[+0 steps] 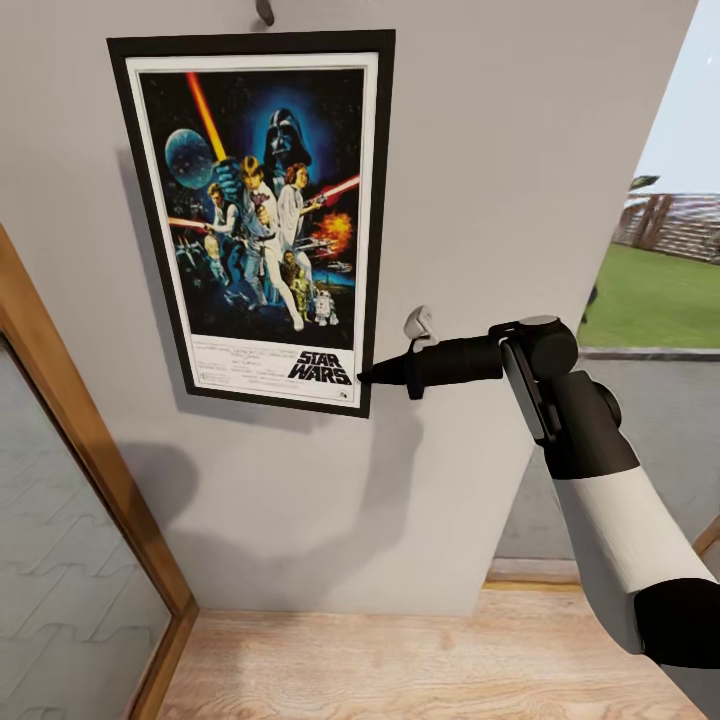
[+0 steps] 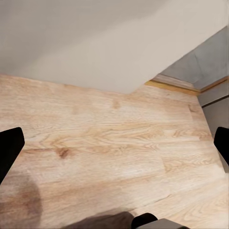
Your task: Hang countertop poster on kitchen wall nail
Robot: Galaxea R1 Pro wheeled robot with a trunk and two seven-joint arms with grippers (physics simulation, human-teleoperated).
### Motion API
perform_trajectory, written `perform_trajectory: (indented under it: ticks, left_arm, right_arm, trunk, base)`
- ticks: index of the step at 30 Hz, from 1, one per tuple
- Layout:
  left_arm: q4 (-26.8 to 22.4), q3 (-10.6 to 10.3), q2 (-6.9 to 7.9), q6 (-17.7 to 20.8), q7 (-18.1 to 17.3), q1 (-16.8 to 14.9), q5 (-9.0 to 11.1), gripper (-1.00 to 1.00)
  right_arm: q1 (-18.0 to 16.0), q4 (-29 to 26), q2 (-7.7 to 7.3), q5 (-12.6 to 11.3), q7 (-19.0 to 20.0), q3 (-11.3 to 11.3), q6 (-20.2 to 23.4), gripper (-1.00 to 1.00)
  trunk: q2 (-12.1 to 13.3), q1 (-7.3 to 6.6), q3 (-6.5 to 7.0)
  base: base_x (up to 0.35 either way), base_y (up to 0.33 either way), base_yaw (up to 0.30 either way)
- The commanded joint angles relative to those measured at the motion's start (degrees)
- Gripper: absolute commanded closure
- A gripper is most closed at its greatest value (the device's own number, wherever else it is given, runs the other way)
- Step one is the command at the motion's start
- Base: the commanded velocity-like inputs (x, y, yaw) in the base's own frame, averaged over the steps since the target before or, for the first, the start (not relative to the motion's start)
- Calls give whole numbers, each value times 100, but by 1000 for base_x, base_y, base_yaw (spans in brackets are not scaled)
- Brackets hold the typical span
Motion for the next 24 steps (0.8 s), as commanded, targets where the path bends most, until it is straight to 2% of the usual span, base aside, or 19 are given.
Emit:
perform_trajectory:
  ticks: [1, 24]
  left_arm:
    - [1, -49, 1, -26, -11, -4, 44, -100]
    - [1, -45, 1, -26, -11, -6, 44, -100]
  right_arm:
    - [-6, -2, -3, 0, 19, 4, 52, 100]
    - [-6, -2, -3, 0, 29, -4, 52, 100]
  trunk:
    - [36, -22, 11]
    - [959, -527, 424]
  base:
    - [0, 0, 0]
    - [0, 0, 0]
